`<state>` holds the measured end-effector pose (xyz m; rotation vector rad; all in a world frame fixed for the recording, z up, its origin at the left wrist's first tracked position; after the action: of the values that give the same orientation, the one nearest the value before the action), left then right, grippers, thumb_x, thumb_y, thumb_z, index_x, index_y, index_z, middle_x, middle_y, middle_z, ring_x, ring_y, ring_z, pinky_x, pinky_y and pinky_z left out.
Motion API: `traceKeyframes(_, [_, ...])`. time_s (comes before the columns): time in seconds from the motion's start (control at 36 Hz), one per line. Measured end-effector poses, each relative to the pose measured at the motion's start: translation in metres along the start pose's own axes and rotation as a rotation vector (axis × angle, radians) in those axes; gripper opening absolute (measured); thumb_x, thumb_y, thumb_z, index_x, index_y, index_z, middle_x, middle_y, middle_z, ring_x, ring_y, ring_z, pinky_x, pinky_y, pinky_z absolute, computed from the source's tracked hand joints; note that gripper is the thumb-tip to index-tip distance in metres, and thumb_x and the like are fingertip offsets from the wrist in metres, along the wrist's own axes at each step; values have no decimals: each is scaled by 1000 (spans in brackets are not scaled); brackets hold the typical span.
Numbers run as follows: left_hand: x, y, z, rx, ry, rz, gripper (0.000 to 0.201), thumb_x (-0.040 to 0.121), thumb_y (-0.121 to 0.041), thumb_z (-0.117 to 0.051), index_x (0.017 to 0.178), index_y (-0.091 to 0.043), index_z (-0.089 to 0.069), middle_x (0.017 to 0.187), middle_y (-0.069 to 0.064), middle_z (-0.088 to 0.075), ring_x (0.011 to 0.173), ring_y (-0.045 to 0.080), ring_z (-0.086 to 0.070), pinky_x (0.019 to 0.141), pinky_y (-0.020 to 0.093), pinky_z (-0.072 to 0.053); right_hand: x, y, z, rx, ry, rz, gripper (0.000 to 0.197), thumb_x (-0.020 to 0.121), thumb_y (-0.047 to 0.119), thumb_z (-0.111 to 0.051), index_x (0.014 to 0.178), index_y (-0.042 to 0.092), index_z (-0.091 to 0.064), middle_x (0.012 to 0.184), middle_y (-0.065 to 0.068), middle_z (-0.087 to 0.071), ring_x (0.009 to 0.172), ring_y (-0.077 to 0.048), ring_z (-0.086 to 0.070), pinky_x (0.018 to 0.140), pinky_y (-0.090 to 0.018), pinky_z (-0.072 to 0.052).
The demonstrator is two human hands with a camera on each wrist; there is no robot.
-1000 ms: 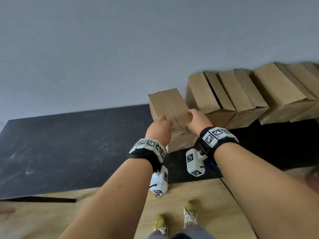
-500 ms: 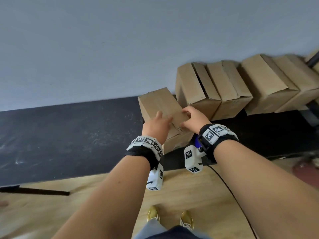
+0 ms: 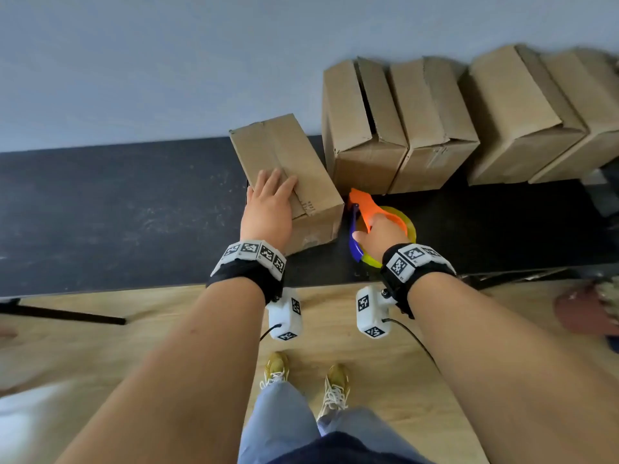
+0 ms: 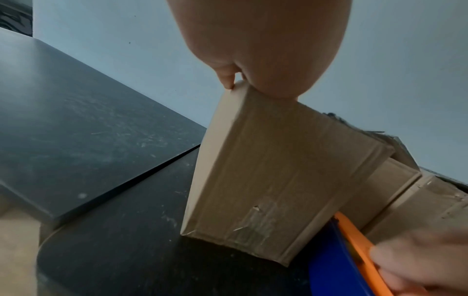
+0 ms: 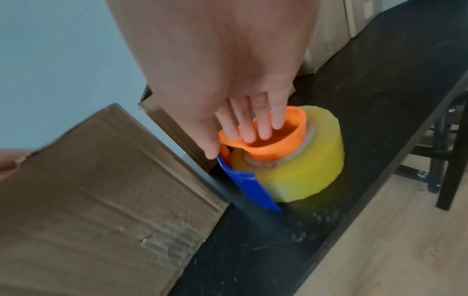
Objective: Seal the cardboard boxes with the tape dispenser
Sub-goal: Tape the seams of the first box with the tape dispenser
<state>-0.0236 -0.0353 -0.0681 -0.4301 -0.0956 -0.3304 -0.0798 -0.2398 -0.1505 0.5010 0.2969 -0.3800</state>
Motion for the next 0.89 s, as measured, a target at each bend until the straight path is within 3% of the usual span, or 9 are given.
traceKeyframes(0.14, [-2, 3, 0, -14, -2, 37, 41, 102, -12, -33, 141, -19, -46, 154, 6, -31, 145, 25, -12, 119, 48, -11, 10, -18, -21, 12, 28, -234, 85, 83, 51, -68, 151, 23, -26, 110, -14, -60, 89, -30, -64, 69, -39, -54])
traceKeyframes(0.22, [-2, 2, 1, 4, 10, 33, 42, 102, -12, -33, 141, -20, -45, 154, 7, -30, 145, 26, -13, 119, 49, -13, 3, -17, -27, -85, 122, -262, 67, 87, 57, -62, 130, 8, -46, 93, -8, -57, 90, -27, -61, 73, -35, -45])
traceKeyframes(0.33, [-4, 2, 0, 18, 32, 65, 42, 103, -15, -31, 143, -24, -42, 155, 4, -28, 146, 24, -12, 119, 48, -14, 5, -17, -36, -157, 169, -249, 42, 95, 46, -57, 107, 6, -58, 71, -6, -49, 70, -22, -52, 70, -34, -43])
traceKeyframes(0.5, [-11, 0, 0, 65, 29, 107, 42, 104, -23, -30, 143, -33, -39, 155, -4, -28, 146, 17, -11, 116, 44, -26, -3, -17, -22, -211, 179, -197, 40, 97, 38, -56, 117, 3, -56, 91, -8, -59, 91, -27, -62, 77, -33, -44])
traceKeyframes(0.58, [-15, -2, 3, 92, 15, 121, 42, 103, -26, -31, 143, -36, -40, 154, -6, -30, 145, 16, -15, 107, 43, -37, -12, -24, -11, -124, 124, -215, 43, 95, 45, -53, 122, 11, -52, 80, -5, -56, 72, -23, -58, 67, -35, -47])
traceKeyframes(0.67, [-19, -8, 5, 128, 36, 118, 42, 103, -27, -32, 143, -35, -39, 154, -5, -31, 144, 17, -17, 107, 43, -36, -17, -15, 11, 9, 9, -72, 50, 91, 37, -48, 140, 38, -38, 77, -7, -58, 67, -25, -57, 63, -32, -48])
traceKeyframes(0.69, [-20, -11, 6, 138, 44, 115, 42, 103, -27, -32, 144, -34, -38, 154, -5, -30, 144, 17, -18, 108, 42, -34, -20, -16, 18, 64, -1, -81, 46, 91, 36, -45, 137, 35, -43, 78, -9, -57, 70, -27, -57, 66, -32, -45])
traceKeyframes(0.78, [-22, -17, 7, 156, 74, 106, 43, 102, -26, -32, 144, -33, -37, 154, -2, -30, 144, 20, -18, 109, 42, -31, -33, -30, 33, 308, 26, -282, 38, 94, 41, -41, 94, 7, -58, 90, -14, -58, 81, -31, -53, 72, -33, -36])
traceKeyframes(0.89, [-25, -19, 7, 142, 127, 134, 44, 101, -25, -33, 144, -35, -35, 153, -3, -30, 142, 20, -20, 108, 45, -35, -42, -37, 43, 596, -4, -365, 40, 91, 45, -40, 94, 8, -56, 97, -13, -58, 79, -29, -51, 73, -34, -34])
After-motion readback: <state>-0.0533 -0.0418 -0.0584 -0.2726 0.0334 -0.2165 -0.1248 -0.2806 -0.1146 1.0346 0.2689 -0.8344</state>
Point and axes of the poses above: each hand's wrist, its own x-axis towards the middle knuckle, its own z-axis out of the back of the hand, y = z × x, the point moved 10 cm from there along x, towards the middle knuckle
